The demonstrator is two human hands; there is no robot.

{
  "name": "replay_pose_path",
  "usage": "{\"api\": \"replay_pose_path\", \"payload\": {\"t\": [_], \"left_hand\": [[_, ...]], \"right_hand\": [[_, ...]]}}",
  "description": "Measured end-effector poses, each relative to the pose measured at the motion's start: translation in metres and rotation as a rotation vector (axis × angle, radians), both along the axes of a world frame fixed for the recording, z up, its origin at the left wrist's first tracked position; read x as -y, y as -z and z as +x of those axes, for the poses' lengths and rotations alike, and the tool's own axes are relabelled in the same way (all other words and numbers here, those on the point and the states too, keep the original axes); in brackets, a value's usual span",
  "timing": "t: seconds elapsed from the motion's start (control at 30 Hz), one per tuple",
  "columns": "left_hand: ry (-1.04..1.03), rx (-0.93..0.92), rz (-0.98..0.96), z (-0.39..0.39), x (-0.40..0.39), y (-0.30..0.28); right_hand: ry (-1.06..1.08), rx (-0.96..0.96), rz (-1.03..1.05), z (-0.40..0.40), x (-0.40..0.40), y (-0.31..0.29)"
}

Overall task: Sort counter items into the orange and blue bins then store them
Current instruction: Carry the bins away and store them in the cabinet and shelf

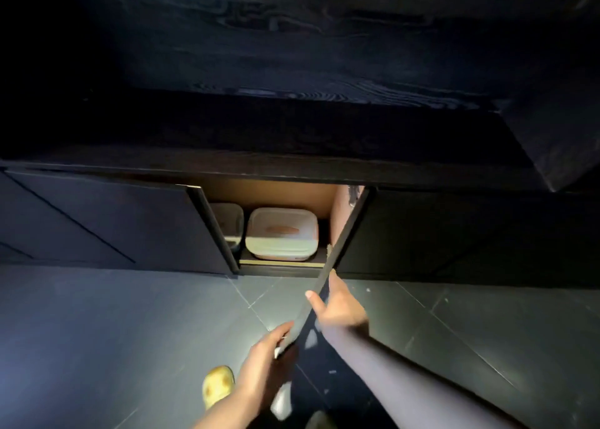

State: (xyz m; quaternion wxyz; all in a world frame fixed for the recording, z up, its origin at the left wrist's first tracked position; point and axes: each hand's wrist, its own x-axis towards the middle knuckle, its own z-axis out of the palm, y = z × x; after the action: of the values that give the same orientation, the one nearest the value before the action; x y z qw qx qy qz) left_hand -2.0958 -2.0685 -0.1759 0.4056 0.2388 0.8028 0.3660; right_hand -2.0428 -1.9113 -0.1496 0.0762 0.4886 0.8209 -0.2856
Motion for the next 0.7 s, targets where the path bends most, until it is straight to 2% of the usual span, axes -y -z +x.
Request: {"api": "replay_pose_path", "payload": {"t": [0.1,0.3,0.4,0.5,0.7], "left_hand": [[-0.104,-0.162,-0.090,-0.044,0.015,-0.001],[-0.312,-0.397,-0.108,-0.149,0.018,-0.015],[-0.384,-0.301,-0.137,-0.199,0.018,-0.014],[-0.362,-0.179,-0.161,-0.232,0.012,-0.005],[-0.374,-0.132,-0.130,-0.275,-0.014,0.008]], "right_hand": [[-0.062,-0.046,0.054,-0.040,0.027,-0.003],[-0.477,0.082,0.171,-0.105,0.046,-0.006],[-0.569,0.046,0.179,-0.132,0.053,-0.003],[-0.471,0.035,0.213,-0.160,0.056,0.001],[-0.506,0.102,0.200,-0.199,0.038,0.010]]}}
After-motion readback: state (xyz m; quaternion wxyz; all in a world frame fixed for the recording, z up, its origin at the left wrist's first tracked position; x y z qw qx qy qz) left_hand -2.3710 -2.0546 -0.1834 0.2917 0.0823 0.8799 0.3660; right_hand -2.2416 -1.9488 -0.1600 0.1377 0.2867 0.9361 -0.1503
